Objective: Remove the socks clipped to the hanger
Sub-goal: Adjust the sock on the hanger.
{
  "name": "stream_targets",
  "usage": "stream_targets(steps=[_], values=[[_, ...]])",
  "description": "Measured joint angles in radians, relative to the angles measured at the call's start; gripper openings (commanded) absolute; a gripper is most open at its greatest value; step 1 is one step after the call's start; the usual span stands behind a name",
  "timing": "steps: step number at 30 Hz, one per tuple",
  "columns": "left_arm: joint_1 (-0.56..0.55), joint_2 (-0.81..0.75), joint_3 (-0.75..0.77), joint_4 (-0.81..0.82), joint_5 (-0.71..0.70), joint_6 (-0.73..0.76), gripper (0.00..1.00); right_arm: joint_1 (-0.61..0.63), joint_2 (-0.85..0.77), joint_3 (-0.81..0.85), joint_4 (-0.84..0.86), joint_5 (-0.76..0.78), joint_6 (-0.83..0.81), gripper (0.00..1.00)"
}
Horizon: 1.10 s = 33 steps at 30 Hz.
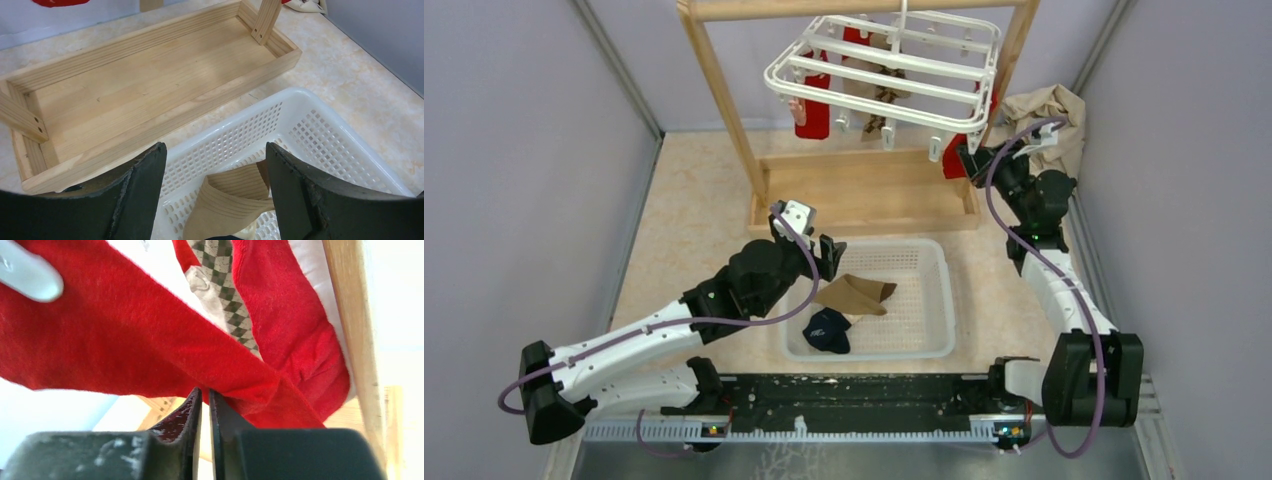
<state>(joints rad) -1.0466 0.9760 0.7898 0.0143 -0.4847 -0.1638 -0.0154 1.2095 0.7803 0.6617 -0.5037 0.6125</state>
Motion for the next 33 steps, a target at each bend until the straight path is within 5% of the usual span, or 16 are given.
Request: stream_targets(steps=[10, 17, 20, 27, 30, 33], values=[[0.0, 0.001, 0.007, 0.0, 0.007, 0.0, 0.78, 0.0, -0.116, 0.001, -0.198, 0.121, -0.147, 0.74], [0.0, 0.001, 0.013, 0.0, 0.007, 0.0, 0.78, 0.0, -0.089, 0.03, -0.259, 0.208, -0.206, 0.95], [0.0, 0.001, 0.013, 0.0, 0.007, 0.0, 0.78, 0.0, -0.037, 0.068, -0.254, 0.226, -0.219, 0.85], [0.0, -0.004, 0.013, -0.001, 0.007, 0.001, 0.78, 0.0, 0.095, 0.106, -0.166, 0.19, -0.187, 0.12], [0.0, -0.01, 0.013, -0.004, 0.007, 0.001, 0.78, 0.0, 0.123, 0.103, -0.127, 0.156, -0.156, 0.0], [0.0, -0.017, 0.013, -0.008, 0.007, 0.001, 0.78, 0.001, 0.115, 0.087, -0.061, 0.131, -0.131, 0.0]])
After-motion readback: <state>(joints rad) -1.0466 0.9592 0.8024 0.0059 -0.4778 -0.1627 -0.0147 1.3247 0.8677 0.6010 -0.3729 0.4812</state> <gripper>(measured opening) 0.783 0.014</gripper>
